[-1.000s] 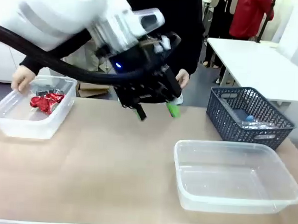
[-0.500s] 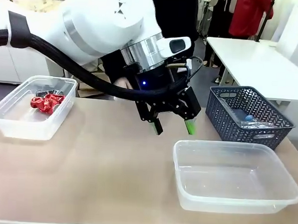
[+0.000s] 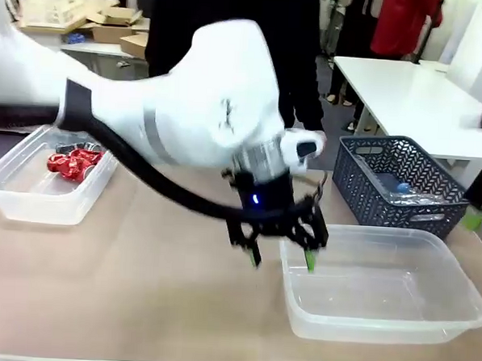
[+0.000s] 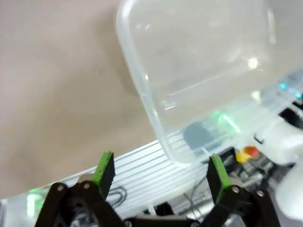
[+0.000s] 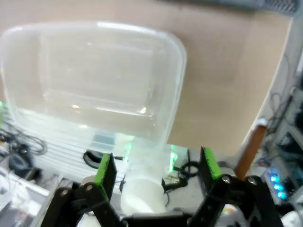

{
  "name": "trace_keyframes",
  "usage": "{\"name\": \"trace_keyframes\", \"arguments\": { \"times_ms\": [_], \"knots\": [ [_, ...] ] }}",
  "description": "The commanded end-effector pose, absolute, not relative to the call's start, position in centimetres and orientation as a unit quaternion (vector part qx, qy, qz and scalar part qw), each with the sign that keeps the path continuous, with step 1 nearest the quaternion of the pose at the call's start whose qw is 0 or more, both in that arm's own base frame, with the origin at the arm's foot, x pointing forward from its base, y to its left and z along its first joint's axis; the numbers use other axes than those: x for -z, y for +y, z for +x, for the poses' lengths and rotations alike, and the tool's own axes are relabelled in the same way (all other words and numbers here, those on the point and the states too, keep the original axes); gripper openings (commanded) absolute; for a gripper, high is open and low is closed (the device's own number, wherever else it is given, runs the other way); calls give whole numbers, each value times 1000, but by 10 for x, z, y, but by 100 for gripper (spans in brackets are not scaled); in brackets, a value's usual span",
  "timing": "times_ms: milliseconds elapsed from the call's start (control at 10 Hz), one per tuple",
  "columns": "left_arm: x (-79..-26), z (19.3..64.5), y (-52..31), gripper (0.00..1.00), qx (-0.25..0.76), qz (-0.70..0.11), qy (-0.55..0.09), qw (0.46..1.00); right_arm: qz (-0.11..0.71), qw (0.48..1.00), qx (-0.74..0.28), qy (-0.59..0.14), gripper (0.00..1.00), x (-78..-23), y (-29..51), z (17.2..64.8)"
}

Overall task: Sort the waste into each basket.
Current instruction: Pick up the Organizing box on the right side of the table and lift it.

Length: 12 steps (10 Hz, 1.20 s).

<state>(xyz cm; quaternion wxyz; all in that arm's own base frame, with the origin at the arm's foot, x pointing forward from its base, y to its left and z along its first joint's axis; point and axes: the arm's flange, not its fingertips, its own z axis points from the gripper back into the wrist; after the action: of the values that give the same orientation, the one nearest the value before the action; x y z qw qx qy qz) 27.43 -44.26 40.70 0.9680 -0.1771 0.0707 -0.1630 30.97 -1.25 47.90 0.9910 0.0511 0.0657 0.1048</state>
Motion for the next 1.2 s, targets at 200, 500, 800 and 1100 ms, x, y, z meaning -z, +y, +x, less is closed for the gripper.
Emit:
{"name": "trace_keyframes", "arguments": {
  "times_ms": [200, 500, 800, 1100],
  "knots": [
    [-359, 311, -484, 100, -41, -171, 31, 984, 82, 989, -73, 104, 91, -402, -21, 297],
    [-354, 296, -465, 100, 13, -170, 73, 983, 75, 988, -74, 113, 91, -420, -29, 301],
    [-349, 309, -472, 100, -21, -170, 69, 983, 65, 987, -60, 133, 91, -384, -15, 325],
    [-345, 310, -476, 100, -22, -154, 66, 986, 49, 991, -44, 119, 91, -357, -10, 322]
  ]
}}
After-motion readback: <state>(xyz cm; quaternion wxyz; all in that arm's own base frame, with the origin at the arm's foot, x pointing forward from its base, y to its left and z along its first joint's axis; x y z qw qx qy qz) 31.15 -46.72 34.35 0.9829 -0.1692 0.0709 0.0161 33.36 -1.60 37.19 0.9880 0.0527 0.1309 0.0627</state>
